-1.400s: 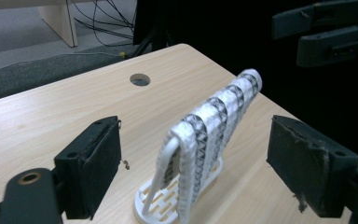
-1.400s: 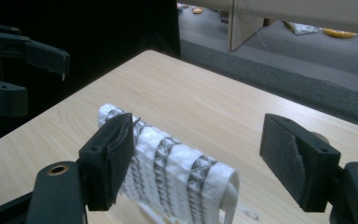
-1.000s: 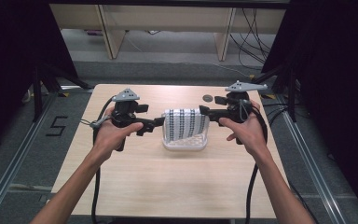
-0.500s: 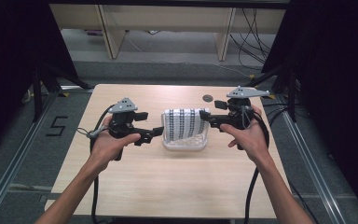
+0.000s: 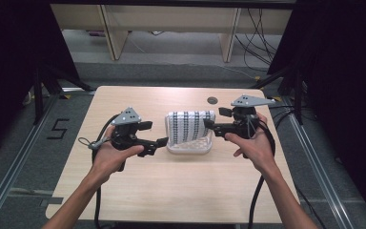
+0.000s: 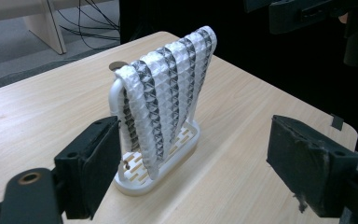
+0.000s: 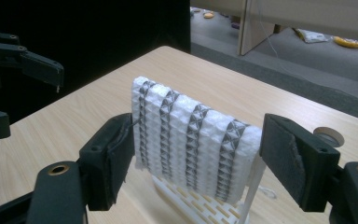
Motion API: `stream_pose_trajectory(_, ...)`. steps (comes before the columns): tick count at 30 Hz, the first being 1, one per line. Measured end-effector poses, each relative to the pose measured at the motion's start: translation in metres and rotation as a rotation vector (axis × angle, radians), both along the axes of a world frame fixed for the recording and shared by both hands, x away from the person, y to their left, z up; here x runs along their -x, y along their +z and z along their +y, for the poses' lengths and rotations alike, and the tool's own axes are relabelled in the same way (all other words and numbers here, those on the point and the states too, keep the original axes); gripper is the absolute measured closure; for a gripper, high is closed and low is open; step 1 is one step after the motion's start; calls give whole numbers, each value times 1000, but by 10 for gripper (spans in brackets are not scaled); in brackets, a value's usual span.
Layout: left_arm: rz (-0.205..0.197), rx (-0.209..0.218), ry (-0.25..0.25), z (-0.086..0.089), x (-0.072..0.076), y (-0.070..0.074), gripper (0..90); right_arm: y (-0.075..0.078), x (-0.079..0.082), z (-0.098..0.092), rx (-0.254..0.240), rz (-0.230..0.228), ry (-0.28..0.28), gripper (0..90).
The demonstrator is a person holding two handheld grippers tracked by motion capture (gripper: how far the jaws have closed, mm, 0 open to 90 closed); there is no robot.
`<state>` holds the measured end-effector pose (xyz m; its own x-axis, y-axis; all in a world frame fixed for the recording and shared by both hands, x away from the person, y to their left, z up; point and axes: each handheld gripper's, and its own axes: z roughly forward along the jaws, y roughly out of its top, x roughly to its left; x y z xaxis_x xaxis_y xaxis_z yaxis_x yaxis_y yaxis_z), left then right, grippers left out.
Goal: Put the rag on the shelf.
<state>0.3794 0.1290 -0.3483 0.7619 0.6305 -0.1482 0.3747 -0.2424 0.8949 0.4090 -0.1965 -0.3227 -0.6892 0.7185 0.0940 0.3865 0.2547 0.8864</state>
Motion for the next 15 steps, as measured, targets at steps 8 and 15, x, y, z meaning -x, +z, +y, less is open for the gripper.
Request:
stream_pose_trajectory(8, -1, 17, -15, 3, 9, -5, 170, -9, 8, -3, -14, 10, -5, 276)
stream_pose_trajectory(15, 10, 12, -6, 6, 15, -11, 171, -13, 13, -7, -5, -11, 24, 276)
